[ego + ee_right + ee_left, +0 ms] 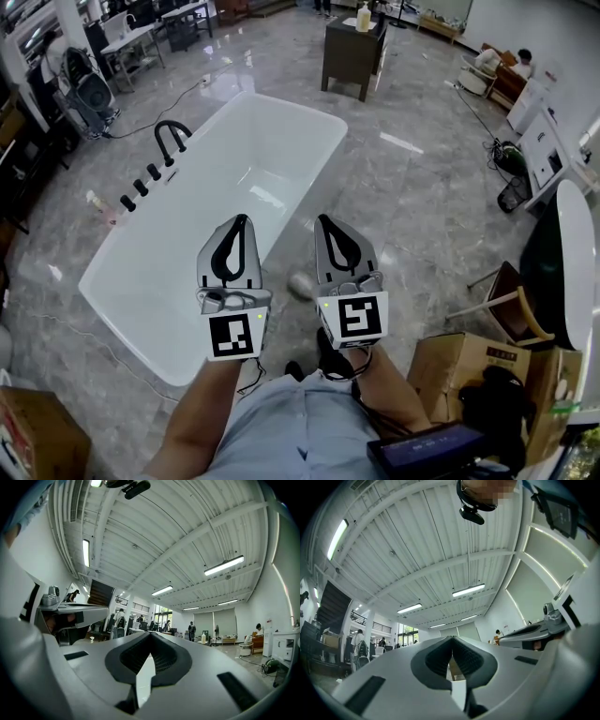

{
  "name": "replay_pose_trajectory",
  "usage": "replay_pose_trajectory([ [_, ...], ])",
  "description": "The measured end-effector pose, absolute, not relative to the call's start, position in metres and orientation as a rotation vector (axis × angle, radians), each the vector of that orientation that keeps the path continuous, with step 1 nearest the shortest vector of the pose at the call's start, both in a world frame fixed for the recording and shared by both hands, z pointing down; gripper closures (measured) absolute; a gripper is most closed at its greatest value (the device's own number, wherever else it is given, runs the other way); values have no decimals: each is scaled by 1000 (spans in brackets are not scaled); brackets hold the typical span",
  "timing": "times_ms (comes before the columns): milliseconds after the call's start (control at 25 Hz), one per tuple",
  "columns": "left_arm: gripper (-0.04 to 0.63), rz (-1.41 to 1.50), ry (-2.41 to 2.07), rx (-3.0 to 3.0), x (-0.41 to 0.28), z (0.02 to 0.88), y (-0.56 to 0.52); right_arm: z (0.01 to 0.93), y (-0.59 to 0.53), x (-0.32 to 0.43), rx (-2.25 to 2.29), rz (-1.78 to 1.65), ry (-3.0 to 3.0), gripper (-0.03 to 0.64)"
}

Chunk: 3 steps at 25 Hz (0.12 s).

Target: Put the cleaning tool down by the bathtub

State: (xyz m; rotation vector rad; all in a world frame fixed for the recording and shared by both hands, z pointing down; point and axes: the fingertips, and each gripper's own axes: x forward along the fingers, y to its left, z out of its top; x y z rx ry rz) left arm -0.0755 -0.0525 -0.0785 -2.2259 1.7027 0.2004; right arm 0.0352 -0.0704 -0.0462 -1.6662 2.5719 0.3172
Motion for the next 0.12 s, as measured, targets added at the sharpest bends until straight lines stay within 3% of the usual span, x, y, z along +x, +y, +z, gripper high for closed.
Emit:
replay_pose_trajectory([
  [120,577,205,1700,-2225,-77,-80,-50,-46,-67,33,-1676,288,2581,604],
])
